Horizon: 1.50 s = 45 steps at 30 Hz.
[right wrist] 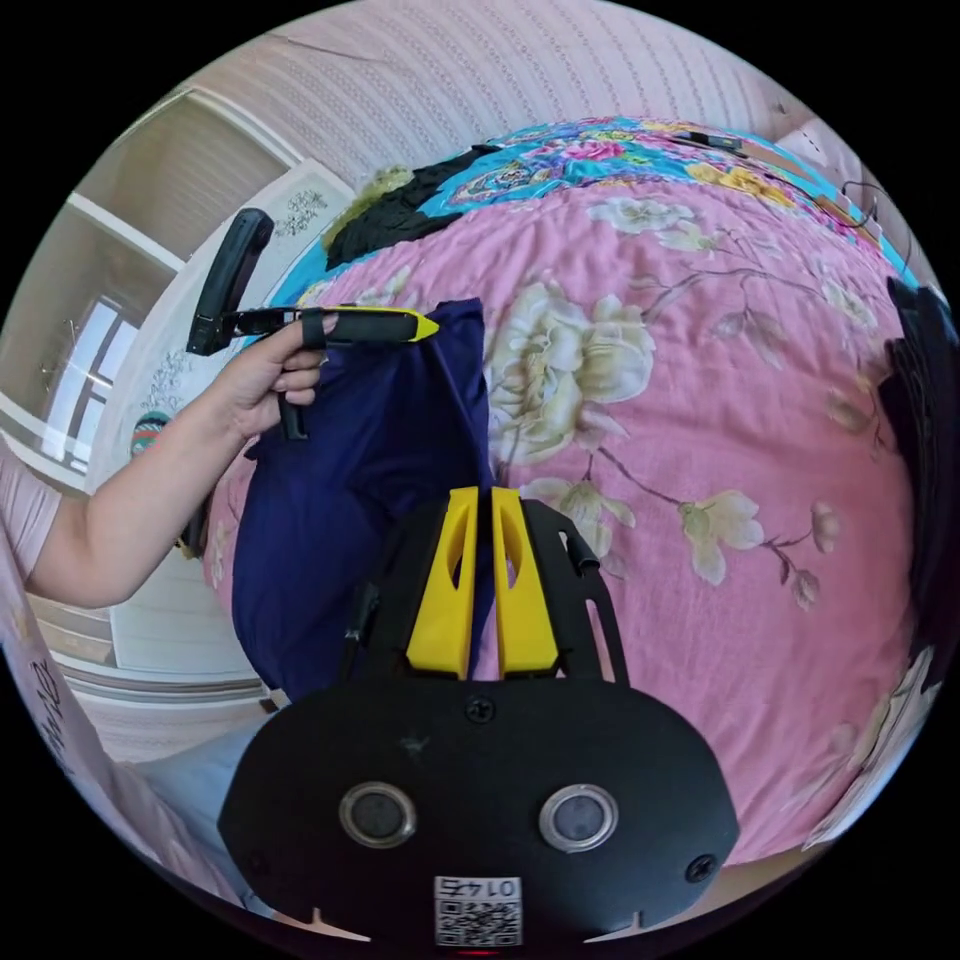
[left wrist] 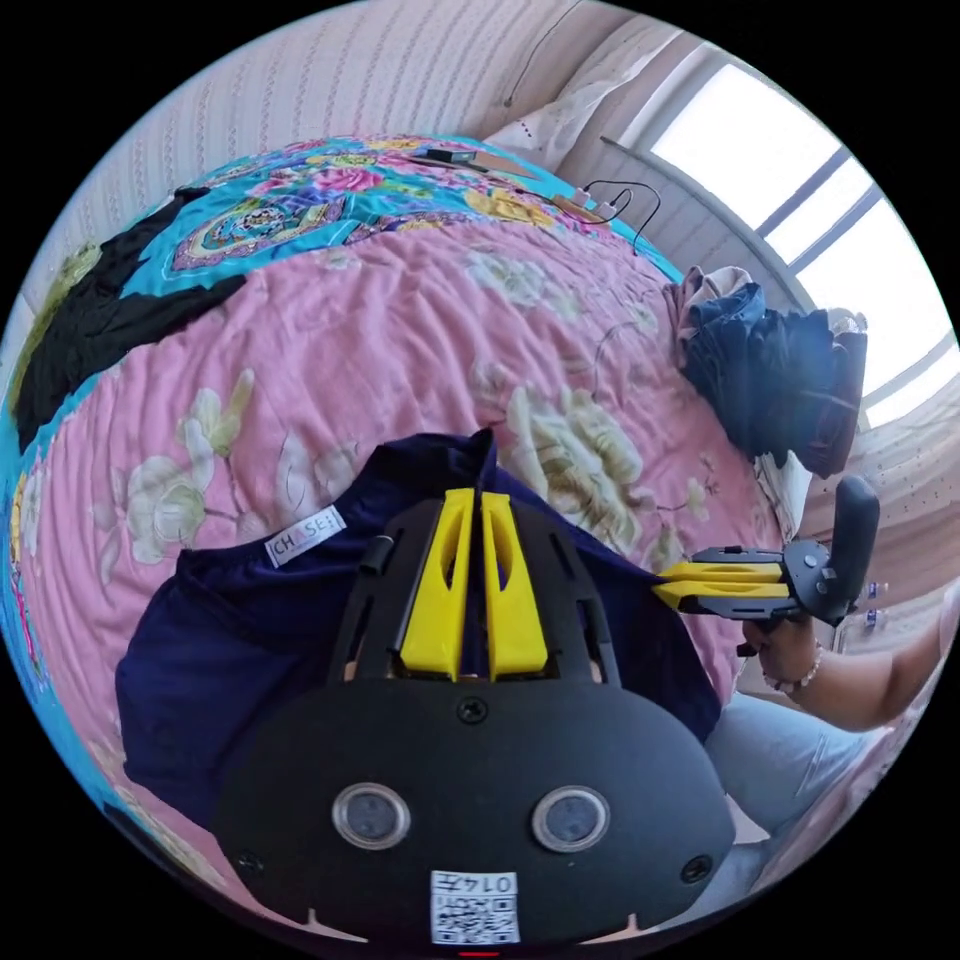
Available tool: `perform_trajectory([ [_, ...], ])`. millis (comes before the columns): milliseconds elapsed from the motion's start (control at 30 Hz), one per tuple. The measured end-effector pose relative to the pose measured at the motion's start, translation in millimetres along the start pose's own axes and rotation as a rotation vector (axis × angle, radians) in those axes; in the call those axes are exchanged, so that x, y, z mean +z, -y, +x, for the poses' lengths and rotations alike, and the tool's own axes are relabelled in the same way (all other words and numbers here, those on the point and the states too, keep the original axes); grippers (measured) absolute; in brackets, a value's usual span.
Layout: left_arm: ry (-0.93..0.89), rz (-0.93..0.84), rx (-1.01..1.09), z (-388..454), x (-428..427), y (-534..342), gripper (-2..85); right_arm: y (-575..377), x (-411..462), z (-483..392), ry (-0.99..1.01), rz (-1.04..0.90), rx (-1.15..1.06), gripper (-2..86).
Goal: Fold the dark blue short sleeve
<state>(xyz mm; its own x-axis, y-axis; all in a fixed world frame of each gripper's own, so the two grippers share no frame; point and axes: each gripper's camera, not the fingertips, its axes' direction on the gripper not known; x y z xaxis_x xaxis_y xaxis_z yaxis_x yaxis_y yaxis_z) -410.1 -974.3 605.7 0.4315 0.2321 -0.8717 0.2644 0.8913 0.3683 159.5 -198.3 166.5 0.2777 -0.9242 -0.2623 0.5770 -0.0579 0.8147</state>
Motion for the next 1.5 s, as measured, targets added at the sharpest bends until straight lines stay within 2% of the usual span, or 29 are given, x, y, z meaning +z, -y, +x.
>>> perform_trajectory([
  [167,-0.122,0.016,-0.015,-13,-2,27,-0.7,5,7,22,0.038,0.036,0.096,1.6],
  [300,-0.063,-0.017,-0.048,-24,-6,35,-0.9,9,16,32,0.052,0.049,0.135,1.6],
  [433,-0.128,0.05,-0.031,-30,-24,28,-0.9,12,25,39,0.062,0.053,0.156,1.7],
  [533,-0.091,0.047,-0.054,-38,-38,20,-0.6,15,38,43,0.08,0.024,0.173,1.9],
  [667,-0.085,0.204,-0.151,-61,-112,-38,1.7,18,34,39,0.024,0.033,0.131,2.0],
  [833,0.112,0.238,-0.459,-105,-193,-168,3.2,39,35,16,0.044,0.001,-0.012,1.5],
  [967,0.279,0.243,-0.755,-140,-246,-270,4.5,87,81,-49,0.224,-0.105,-0.269,1.4],
  [1067,0.301,0.312,-0.872,-159,-271,-310,7.2,123,127,-126,0.322,-0.163,-0.476,2.6],
  [1167,0.245,0.411,-0.914,-179,-286,-328,8.5,154,173,-209,0.37,-0.203,-0.634,4.8],
  [1267,0.195,0.44,-0.932,-198,-287,-334,8.6,174,225,-280,0.33,-0.228,-0.716,5.5],
  [1367,0.179,0.309,-0.952,-215,-273,-338,6.3,182,278,-330,0.29,-0.278,-0.732,6.6],
  [1467,0.212,0.328,-0.893,-211,-283,-347,2.5,177,333,-358,0.146,-0.41,-0.752,6.3],
  [1500,0.211,0.333,-0.884,-209,-287,-352,1.0,176,338,-360,0.105,-0.375,-0.756,4.2],
])
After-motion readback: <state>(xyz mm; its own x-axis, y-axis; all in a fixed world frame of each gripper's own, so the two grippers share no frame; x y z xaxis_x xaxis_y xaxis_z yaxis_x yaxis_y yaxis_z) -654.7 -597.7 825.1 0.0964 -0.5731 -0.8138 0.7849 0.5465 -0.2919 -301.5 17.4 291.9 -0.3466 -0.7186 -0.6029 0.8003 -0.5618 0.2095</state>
